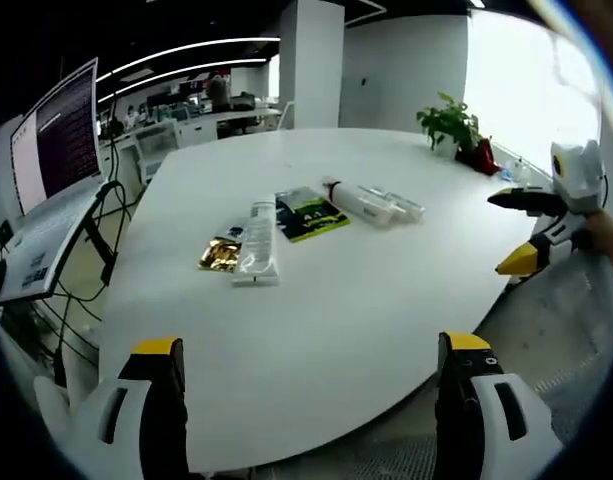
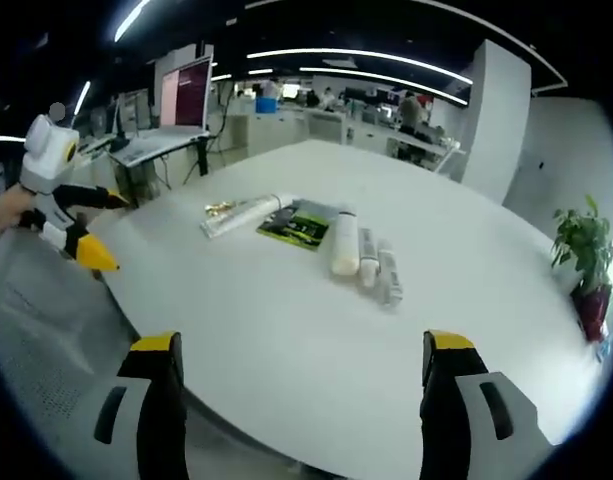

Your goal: Arrange the skincare products in the storage area until every visible bottle or jar stands upright without overlapping.

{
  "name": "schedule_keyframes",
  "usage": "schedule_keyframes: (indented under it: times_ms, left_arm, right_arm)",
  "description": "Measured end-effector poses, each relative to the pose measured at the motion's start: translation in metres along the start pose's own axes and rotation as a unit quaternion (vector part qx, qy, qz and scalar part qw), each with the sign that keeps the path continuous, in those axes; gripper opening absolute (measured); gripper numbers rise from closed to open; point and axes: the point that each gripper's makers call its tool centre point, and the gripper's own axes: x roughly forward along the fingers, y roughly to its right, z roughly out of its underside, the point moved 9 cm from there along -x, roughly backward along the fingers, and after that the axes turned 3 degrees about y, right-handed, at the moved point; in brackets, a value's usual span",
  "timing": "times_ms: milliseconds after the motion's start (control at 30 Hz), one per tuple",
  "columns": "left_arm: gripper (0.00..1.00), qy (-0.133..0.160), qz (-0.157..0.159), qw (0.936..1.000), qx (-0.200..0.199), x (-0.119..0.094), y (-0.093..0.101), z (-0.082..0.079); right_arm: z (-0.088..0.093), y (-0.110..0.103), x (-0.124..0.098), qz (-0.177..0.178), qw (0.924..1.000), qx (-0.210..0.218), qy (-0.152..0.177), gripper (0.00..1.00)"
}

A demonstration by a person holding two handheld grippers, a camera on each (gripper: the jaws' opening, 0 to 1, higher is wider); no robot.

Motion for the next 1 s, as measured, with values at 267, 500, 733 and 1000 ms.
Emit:
schedule_keyframes:
  times_ms: [267,500,733,1000]
  left_arm:
    - [0.99,0.003,-0.007,1.0000,-0.001,-0.0007,-0.0020,-0.0006]
    - [0.99,0.009,-0.010,0.9999,-0.003,-0.0011,-0.0032,-0.0021]
    - [0.99,0.024,-0.002,0.9997,0.003,-0.0020,-0.0010,-0.0046]
    - [0.99,0.023,-0.011,0.9995,-0.017,-0.0038,-0.0071,-0.0018]
  right_arm:
    - [-0.0005,-0.0027,0.0009,-0.008,0.9999,-0.007,0.000,0.99]
    - [0.0003,-0.0033,0.0017,-0.012,0.9999,-0.009,-0.005,0.99]
    - [0.0003,-0.0030,0.0017,-0.013,0.9999,-0.009,-0.004,0.99]
    - [-0.0054,-0.0061,0.0021,-0.015,0.9997,-0.015,0.008,0.99]
